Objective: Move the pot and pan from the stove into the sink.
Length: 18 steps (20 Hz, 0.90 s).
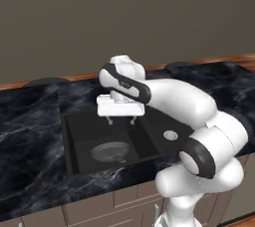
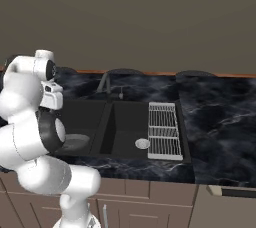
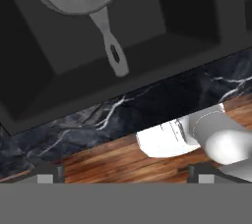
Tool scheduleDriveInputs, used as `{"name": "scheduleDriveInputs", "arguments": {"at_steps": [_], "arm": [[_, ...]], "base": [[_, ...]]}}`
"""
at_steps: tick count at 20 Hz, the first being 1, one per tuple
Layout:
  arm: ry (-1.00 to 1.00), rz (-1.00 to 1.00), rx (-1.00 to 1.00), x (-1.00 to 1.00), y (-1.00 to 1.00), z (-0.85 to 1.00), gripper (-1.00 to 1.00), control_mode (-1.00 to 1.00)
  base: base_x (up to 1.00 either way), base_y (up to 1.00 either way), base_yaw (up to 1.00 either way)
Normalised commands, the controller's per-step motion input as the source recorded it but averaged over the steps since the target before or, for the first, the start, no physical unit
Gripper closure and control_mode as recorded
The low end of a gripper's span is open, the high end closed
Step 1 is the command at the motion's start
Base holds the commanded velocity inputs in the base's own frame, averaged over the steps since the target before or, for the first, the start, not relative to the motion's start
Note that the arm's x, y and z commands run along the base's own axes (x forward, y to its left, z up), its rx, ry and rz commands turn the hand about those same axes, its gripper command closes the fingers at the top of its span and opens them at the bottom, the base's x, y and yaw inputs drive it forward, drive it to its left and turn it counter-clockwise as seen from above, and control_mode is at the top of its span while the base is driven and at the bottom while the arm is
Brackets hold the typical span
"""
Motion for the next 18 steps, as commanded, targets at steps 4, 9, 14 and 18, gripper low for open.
{"name": "scheduleDriveInputs", "arguments": {"at_steps": [4,9,14,18], "arm": [[-0.07,-0.13,0.03,-0.85,-0.32,0.74,-1.0,-1.0],[-0.04,-0.13,0.02,-0.88,-0.41,0.61,-1.0,-1.0],[-0.05,-0.12,0.0,-0.92,-0.47,0.49,-1.0,-1.0],[-0.07,-0.11,0.0,-0.93,-0.42,0.33,-1.0,-1.0]], "base": [[0.0,0.0,0.0],[0.0,0.0,0.0],[0.0,0.0,0.0],[0.0,0.0,0.0]]}}
